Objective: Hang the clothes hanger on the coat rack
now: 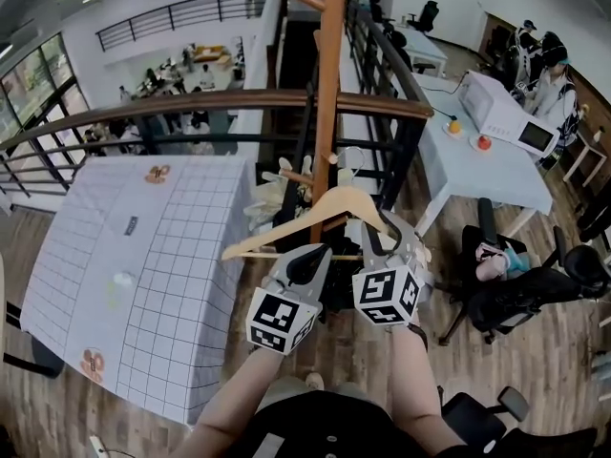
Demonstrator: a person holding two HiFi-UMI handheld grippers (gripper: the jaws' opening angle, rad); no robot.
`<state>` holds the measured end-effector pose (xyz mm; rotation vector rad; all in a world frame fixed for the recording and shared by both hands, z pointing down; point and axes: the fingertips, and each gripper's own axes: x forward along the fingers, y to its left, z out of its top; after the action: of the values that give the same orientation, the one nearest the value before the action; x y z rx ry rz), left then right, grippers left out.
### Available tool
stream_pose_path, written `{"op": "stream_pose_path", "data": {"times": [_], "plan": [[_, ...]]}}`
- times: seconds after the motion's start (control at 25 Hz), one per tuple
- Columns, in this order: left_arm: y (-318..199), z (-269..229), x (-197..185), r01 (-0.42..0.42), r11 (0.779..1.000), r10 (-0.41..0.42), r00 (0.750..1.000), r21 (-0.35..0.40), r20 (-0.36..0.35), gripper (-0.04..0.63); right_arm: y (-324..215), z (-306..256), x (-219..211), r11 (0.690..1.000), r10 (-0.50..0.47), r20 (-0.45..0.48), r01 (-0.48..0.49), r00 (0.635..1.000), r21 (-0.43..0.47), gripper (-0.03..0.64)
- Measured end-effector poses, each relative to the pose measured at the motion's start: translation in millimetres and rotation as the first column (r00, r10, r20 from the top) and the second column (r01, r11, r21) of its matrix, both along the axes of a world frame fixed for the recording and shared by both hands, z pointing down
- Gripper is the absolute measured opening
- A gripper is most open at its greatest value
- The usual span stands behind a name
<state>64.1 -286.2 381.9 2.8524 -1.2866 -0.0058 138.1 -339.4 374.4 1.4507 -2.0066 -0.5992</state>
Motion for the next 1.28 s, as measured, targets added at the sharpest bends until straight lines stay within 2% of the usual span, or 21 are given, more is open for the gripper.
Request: {"op": "stream_pose_path", "data": {"times": [0.76, 1.28], "plan": [[-35, 7, -13, -0.032, 0.998, 0.034, 0.999, -0.050, 0.042, -0.002, -34, 7, -13, 0.999, 0.026, -0.017, -0.026, 1.000, -0.027, 0.107], [-59, 15, -20, -0.034, 0.997, 0.036, 0.999, -0.069, 0.031, -0.002, -58, 23, -19, 0.998, 0.029, -0.039, -0.031, 0.999, -0.053, 0.110]]}}
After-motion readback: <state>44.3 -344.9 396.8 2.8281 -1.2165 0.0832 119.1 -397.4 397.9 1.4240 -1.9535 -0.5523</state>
